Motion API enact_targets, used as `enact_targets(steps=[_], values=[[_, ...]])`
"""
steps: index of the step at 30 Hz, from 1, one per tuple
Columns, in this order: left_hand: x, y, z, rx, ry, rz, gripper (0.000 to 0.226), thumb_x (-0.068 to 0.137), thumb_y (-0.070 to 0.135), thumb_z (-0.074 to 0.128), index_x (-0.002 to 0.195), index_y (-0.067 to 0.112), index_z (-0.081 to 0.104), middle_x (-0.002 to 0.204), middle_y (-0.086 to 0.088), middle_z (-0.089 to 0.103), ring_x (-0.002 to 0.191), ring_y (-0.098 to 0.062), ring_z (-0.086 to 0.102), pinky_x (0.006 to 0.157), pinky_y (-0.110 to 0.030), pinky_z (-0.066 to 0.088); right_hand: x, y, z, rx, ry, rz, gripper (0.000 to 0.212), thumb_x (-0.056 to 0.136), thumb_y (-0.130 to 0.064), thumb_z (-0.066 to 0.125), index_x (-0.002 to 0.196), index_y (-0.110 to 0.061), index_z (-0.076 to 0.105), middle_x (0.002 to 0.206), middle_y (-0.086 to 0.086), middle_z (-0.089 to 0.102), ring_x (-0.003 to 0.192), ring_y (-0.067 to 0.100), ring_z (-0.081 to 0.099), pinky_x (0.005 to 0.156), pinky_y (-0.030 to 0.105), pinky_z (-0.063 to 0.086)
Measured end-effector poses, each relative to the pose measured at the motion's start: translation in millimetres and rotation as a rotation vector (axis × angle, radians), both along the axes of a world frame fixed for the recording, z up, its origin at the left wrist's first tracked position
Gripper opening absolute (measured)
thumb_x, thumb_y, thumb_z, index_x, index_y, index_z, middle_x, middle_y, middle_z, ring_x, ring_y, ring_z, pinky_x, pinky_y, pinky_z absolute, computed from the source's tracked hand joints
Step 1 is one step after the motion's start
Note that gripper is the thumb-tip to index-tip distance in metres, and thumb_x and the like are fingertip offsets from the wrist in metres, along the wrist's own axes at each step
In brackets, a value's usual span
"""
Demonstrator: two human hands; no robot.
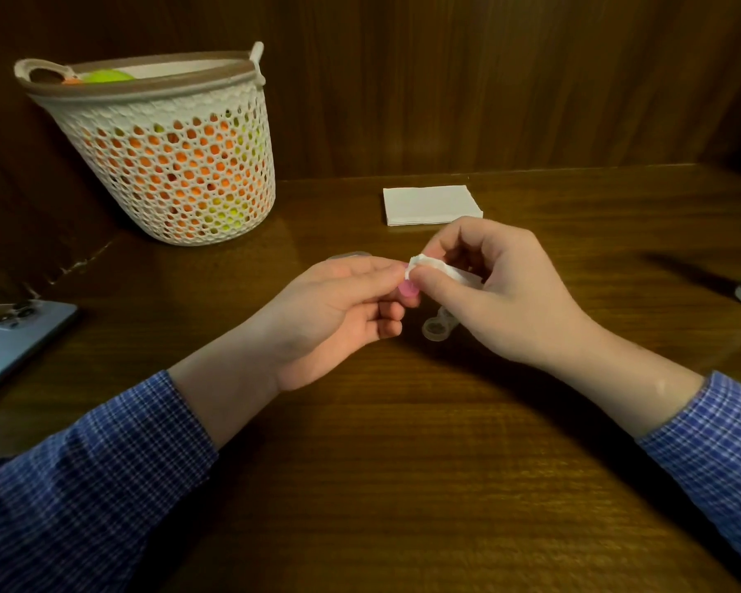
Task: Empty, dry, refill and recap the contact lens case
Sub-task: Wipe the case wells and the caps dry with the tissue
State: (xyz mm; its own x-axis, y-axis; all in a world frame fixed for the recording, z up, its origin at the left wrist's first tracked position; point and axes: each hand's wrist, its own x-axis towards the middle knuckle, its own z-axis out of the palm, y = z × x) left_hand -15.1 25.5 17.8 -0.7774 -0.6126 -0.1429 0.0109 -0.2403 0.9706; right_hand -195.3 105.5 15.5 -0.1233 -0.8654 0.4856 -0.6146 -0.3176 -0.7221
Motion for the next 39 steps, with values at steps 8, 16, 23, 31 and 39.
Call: enact_targets(steps=[8,16,23,31,39], values=[[0,2,-2,0.003,-0.026,0.028,0.027,0.099,0.016,0.057,0.118,0.003,0.071,0.090,-0.003,0.065,0.080,-0.010,0.058,0.073,-0.025,0.053,4,4,-2,-0.003,0.070,-0.025,0.008,0.092,-0.030,0.073,0.086,-0.029,0.068,0.081,-0.013,0.067,0.069,-0.001,0.069,0.051,0.010,0.049],[2,0,-3,-0.057,0.030,0.034,0.027,0.083,0.022,0.066,0.104,0.010,0.077,0.090,-0.002,0.070,0.082,-0.011,0.060,0.075,-0.024,0.055,8,1,-4,-0.017,0.040,-0.096,0.010,0.093,-0.030,0.074,0.087,-0.022,0.071,0.075,-0.013,0.068,0.066,0.000,0.069,0.050,0.008,0.047],[4,3,-4,-0.244,0.020,0.134,0.029,0.082,0.021,0.069,0.108,0.012,0.077,0.093,0.000,0.077,0.083,-0.008,0.068,0.078,-0.027,0.057,10,0,-3,0.018,-0.034,-0.122,0.018,0.093,-0.036,0.074,0.081,-0.023,0.072,0.070,-0.007,0.069,0.059,0.001,0.068,0.047,0.008,0.046],[5,10,-9,-0.837,-0.023,0.323,0.027,0.089,0.011,0.075,0.115,0.016,0.076,0.101,0.004,0.078,0.092,-0.019,0.076,0.076,-0.033,0.064,9,-3,-3,0.133,-0.233,-0.056,0.019,0.091,-0.041,0.073,0.080,-0.026,0.078,0.076,0.000,0.074,0.070,0.011,0.068,0.058,0.018,0.054],[3,6,-2,-0.282,-0.022,0.243,0.036,0.089,0.032,0.072,0.121,0.015,0.073,0.104,-0.005,0.079,0.093,-0.018,0.075,0.084,-0.038,0.062,3,0,-2,-0.126,0.049,-0.053,0.008,0.097,-0.021,0.070,0.091,-0.020,0.075,0.085,-0.011,0.071,0.087,0.010,0.067,0.074,0.024,0.055]])
